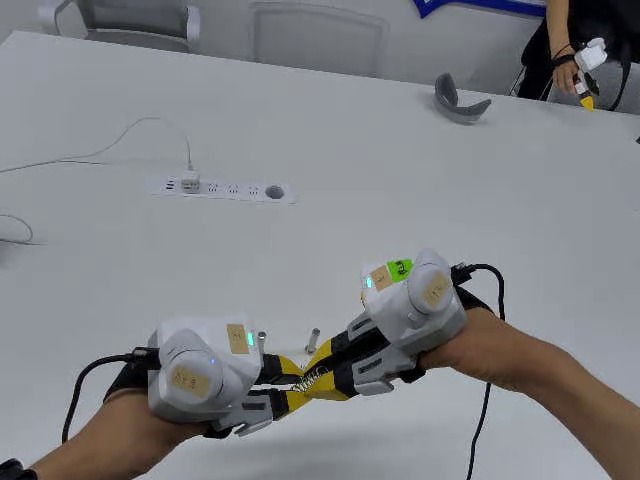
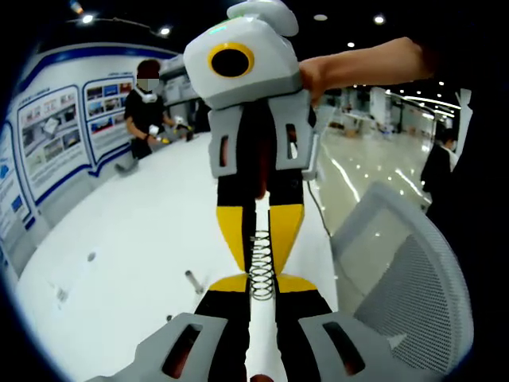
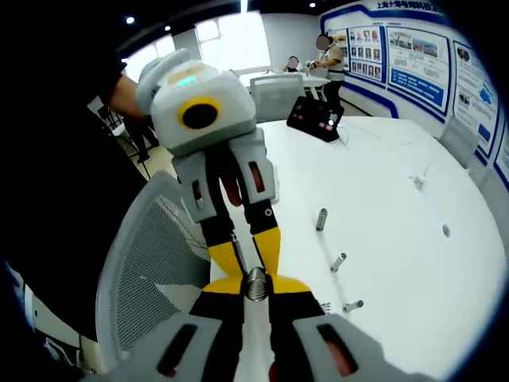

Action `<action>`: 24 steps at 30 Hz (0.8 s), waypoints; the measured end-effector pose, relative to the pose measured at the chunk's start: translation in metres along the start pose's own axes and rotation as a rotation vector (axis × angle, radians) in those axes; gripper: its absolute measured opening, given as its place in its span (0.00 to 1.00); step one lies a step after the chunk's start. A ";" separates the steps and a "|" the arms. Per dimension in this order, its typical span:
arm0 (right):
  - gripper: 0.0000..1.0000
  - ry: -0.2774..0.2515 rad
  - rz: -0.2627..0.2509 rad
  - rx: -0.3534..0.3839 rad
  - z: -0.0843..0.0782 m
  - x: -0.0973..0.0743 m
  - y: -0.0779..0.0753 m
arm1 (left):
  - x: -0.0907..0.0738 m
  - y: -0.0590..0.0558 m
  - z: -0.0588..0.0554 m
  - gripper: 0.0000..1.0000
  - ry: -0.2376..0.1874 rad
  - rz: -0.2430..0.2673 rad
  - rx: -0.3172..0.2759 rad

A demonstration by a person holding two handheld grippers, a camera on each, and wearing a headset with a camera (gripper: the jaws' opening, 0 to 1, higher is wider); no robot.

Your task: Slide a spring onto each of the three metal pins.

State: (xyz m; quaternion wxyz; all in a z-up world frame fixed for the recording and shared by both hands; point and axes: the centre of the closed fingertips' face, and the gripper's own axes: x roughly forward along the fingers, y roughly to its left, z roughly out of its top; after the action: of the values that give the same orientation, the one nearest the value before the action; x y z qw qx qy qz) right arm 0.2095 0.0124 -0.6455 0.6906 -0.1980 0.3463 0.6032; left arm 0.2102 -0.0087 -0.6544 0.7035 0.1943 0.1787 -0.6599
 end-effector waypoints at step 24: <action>0.12 0.016 -0.100 0.121 -0.034 -0.010 -0.009 | -0.019 0.013 -0.038 0.22 0.025 0.096 -0.126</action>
State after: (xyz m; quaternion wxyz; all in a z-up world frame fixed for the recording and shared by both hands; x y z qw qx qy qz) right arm 0.2098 -0.0199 -0.6623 0.7278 -0.1779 0.3773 0.5443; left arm 0.2224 0.0273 -0.6769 0.7428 0.1661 0.2193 -0.6104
